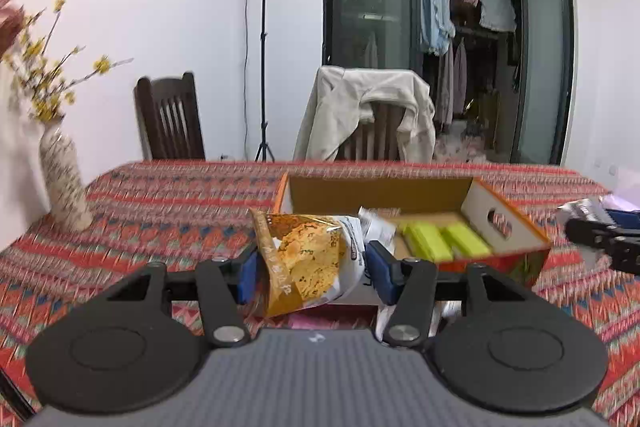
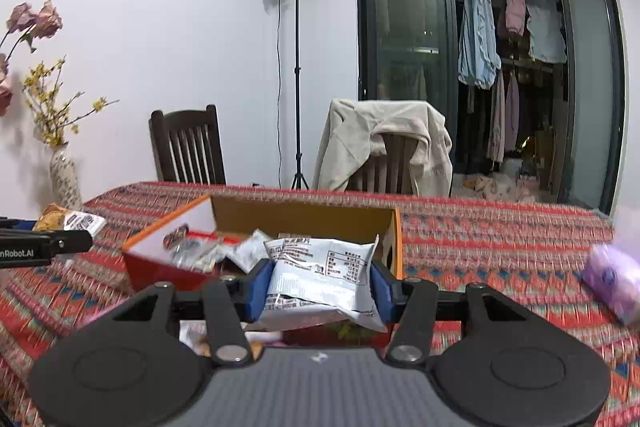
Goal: Organize snacks
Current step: 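Lower both packets into the box and open both tools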
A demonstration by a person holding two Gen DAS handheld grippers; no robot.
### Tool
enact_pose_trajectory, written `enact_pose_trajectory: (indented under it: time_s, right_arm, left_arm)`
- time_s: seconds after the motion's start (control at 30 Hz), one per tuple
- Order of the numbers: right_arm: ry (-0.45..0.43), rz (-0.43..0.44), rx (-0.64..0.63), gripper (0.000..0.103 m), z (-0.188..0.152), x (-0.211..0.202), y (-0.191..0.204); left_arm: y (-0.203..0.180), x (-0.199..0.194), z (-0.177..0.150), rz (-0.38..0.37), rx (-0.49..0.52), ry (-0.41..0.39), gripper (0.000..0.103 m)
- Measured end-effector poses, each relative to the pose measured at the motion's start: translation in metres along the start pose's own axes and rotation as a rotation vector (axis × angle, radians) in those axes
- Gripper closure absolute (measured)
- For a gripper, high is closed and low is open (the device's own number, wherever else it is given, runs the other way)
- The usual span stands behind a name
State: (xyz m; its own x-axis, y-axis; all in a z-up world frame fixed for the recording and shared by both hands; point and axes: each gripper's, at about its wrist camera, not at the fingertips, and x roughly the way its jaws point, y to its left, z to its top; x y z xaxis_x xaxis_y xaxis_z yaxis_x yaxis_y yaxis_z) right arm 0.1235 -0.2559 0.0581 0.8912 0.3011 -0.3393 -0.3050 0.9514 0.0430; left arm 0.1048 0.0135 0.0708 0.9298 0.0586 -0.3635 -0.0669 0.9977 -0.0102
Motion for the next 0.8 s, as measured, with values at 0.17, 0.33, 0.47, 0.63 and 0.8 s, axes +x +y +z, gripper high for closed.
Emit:
enact_pose_trajectory:
  time_s: [0.17,0.33,0.47,0.63,0.8]
  right_arm:
    - [-0.006,0.003,0.002,0.051,0.026,0.033,0.0]
    - [0.003,-0.011,0.005,0.052,0.045,0.071,0.0]
    - [0.024,-0.019,0.025,0.052,0.046,0.105,-0.001]
    - [0.046,-0.018,0.032,0.052,0.028,0.133,0.0]
    - [0.091,-0.01,0.029,0.052,0.015,0.147,0.001]
  left_arm:
    - [-0.013,0.03,0.025,-0.019,-0.004,-0.026,0.047]
    - [-0.022,0.07,0.043,-0.013,-0.029,-0.016,0.047]
    - [-0.02,0.103,0.049,0.008,-0.061,-0.005,0.047]
    - [-0.015,0.131,0.038,0.019,-0.067,0.02,0.047]
    - [-0.009,0.145,0.029,0.023,-0.071,0.047,0.047]
